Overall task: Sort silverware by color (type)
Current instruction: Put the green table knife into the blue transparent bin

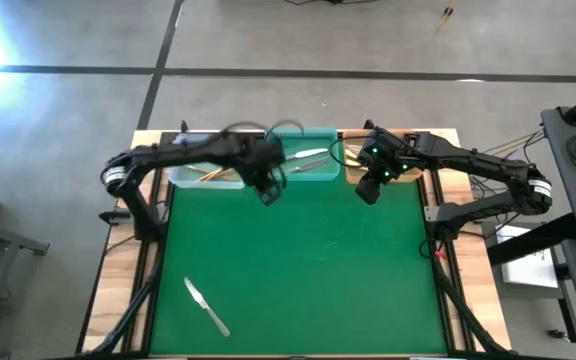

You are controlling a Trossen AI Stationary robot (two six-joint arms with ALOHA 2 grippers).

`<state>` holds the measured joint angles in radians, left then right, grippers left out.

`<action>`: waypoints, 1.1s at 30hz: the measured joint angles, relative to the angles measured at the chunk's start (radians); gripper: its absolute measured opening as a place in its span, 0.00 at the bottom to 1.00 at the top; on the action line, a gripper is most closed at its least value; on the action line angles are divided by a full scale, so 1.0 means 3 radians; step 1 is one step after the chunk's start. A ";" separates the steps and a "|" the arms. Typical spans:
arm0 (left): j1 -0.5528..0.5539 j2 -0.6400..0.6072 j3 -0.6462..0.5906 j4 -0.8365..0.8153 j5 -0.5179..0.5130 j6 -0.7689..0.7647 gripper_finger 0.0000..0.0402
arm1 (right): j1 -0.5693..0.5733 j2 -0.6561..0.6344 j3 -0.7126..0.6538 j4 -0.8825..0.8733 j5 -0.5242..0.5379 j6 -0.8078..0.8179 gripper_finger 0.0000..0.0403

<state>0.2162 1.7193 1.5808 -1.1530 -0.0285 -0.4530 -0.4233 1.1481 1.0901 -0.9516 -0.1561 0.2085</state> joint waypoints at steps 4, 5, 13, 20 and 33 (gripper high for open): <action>-0.0482 -0.0148 -0.0143 -0.0060 -0.0309 -0.1000 0.30 | 0.0000 0.0000 0.0000 0.0000 0.0000 0.0000 0.53; -0.0594 -0.0175 -0.0179 -0.0065 -0.0377 -0.1274 0.31 | 0.0000 0.0000 0.0000 0.0000 0.0001 0.0000 0.53; -0.1496 -0.0186 -0.0222 -0.0555 -0.0474 -0.3359 0.49 | 0.0000 0.0000 0.0000 0.0000 0.0001 0.0000 0.53; -0.2122 -0.0185 -0.0235 -0.0844 -0.0483 -0.4839 0.51 | -0.0001 0.0000 0.0000 0.0001 0.0001 0.0000 0.53; -0.3092 -0.0181 -0.0699 0.0106 -0.0225 -0.6265 0.51 | 0.0000 0.0000 0.0000 0.0001 0.0000 0.0000 0.53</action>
<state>-0.7116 1.6650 1.3711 -1.1212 -0.0960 -2.3323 -0.4235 1.1481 1.0901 -0.9512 -0.1560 0.2085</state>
